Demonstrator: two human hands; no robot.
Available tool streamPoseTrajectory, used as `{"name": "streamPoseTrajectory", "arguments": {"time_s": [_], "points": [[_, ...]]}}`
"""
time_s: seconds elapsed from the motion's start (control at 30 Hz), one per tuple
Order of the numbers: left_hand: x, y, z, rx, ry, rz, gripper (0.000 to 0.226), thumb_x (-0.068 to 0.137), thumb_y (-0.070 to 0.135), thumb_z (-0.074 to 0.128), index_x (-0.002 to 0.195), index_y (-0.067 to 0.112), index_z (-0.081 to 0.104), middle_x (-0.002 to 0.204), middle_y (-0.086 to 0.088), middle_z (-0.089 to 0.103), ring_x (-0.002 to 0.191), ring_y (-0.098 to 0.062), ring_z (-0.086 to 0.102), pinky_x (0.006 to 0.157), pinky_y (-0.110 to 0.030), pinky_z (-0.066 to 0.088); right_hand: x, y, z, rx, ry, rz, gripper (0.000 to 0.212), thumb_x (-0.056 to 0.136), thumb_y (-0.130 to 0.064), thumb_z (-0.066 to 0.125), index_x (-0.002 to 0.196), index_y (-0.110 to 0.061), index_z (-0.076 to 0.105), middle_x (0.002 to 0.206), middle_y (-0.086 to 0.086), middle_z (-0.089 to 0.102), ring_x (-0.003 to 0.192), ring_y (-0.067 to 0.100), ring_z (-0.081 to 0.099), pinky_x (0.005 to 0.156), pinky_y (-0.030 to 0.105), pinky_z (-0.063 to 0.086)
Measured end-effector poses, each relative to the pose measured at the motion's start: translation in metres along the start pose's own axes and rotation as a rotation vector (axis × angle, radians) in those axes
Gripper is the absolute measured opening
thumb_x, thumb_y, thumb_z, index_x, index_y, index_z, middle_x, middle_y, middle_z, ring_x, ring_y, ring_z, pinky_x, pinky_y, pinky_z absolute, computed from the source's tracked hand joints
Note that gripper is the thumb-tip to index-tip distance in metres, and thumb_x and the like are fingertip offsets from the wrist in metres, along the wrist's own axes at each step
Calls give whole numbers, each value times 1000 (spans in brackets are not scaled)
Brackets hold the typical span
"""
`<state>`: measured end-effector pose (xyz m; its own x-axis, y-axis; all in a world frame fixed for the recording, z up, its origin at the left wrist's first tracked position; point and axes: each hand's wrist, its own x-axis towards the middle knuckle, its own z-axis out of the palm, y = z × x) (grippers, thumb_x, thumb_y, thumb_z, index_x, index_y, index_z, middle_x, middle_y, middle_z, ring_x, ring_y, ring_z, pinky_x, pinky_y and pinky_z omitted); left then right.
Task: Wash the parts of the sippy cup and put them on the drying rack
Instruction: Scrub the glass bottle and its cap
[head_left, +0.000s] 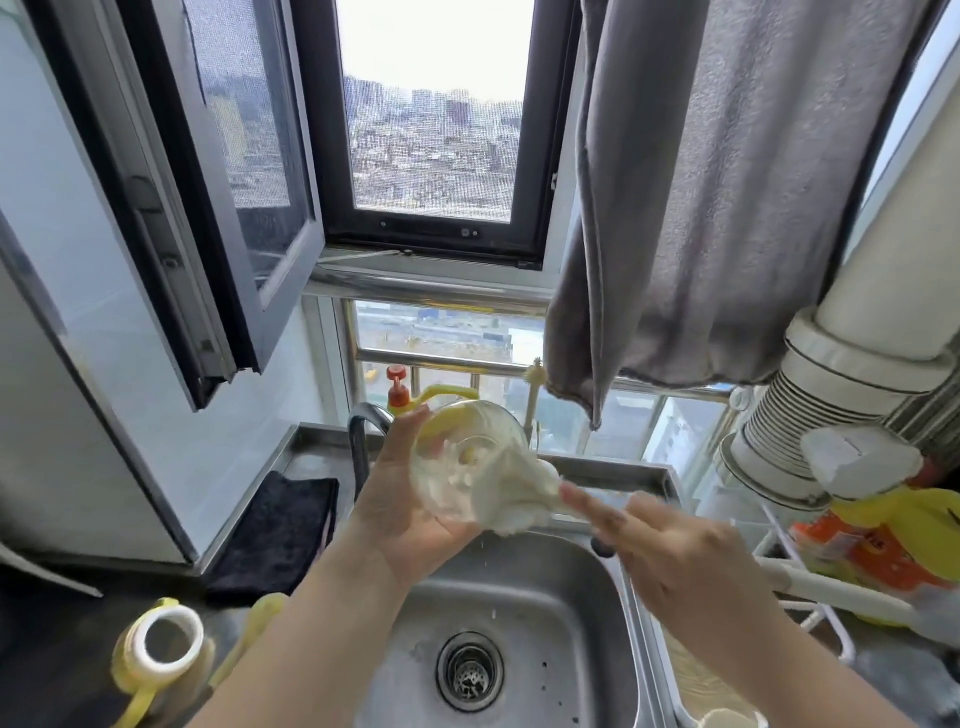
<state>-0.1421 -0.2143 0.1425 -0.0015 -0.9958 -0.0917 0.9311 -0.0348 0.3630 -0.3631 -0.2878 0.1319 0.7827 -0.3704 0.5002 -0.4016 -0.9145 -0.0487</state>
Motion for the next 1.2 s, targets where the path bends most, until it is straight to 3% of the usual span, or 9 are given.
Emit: {"name": "streamPoseTrajectory", "arguments": {"time_s": [0.13,0.2,0.37,0.53,0.73,0.8,0.9,1.07,1.2], "points": [[2,-16,6,-4,29,-53,49,69,31,77,108,1,67,105,-23,64,90,-38,63,87,-52,48,17,-1,-6,13,103,62,53,91,-20,46,140,-36,37,60,-8,46,42,6,32,39,19,34],[5,-19,5,4,66,-57,58,59,28,84,105,-2,68,107,-23,62,99,-38,58,91,-55,44,17,-11,1,17,76,8,58,88,-16,46,141,-36,35,63,-9,43,46,5,32,41,19,35],[11,-4,-5,57,26,-35,59,88,44,53,141,20,44,119,-11,58,99,-32,62,88,-49,51,-18,8,-3,-41,-8,25,74,82,-10,52,145,-40,28,59,-10,44,45,3,25,38,18,33],[11,-17,1,17,40,-76,70,59,29,85,120,4,62,117,-23,62,96,-39,64,86,-54,50,18,1,-9,-22,132,62,58,85,-14,54,138,-35,40,60,-8,44,43,6,30,35,21,36],[12,-4,-6,128,56,-70,50,88,46,51,128,17,55,109,-12,60,92,-30,62,78,-43,53,-12,1,5,-41,-20,2,88,74,-4,62,145,-41,28,60,-10,44,42,7,36,35,21,37],[11,-2,-8,50,48,-50,58,86,42,56,139,19,48,121,-13,59,102,-32,62,82,-47,54,-10,11,-6,-55,19,51,80,80,-9,60,145,-42,27,58,-8,43,39,8,32,32,22,37],[9,-13,-4,34,40,-87,60,76,36,69,129,11,56,122,-20,59,101,-36,62,87,-48,53,13,8,-11,-4,116,99,50,92,-22,47,139,-35,38,58,-7,41,42,7,27,33,24,38],[4,-9,-6,84,47,-91,45,83,44,59,109,8,64,107,-16,62,94,-34,62,85,-51,53,-5,-10,10,19,-20,-31,70,80,-7,49,141,-39,36,64,-11,45,45,5,37,38,21,41],[2,3,-14,38,27,-23,64,76,35,69,134,12,53,134,-13,53,114,-33,58,96,-50,48,-12,10,-2,-9,24,85,71,86,-12,59,143,-42,30,59,-8,46,38,9,37,33,24,39]]}}
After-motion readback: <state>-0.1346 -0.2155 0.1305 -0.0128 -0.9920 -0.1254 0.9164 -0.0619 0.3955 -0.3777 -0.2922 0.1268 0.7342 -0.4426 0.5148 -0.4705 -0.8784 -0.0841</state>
